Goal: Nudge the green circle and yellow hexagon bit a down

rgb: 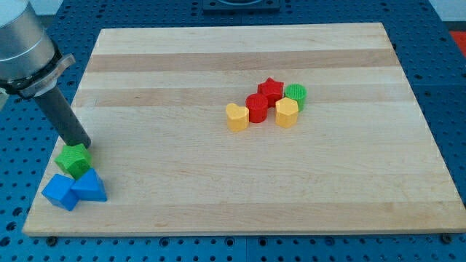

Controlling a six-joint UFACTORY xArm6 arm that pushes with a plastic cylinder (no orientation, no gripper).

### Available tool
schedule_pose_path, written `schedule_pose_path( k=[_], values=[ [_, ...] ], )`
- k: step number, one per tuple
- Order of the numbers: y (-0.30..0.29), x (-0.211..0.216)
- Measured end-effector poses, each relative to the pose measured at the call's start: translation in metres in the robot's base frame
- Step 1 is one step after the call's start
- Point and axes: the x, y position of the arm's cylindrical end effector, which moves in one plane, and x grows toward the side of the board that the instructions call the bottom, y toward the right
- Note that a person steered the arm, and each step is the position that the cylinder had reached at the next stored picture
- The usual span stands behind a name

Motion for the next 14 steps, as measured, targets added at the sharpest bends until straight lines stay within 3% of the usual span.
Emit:
schedule_pose_path(
  k=[3,4,5,6,7,8,10,11,12,14],
  values=[
    [-0.011,0.011],
    [-0.001,-0.019],
    [0.045,-0.025],
    [0.116,-0.002],
    [0.191,0.028],
    [0.285,0.024],
    [0.448,-0.088],
    [0.443,-0.129],
    [0.421,-0.136],
    [0.402,-0.113]
  ],
)
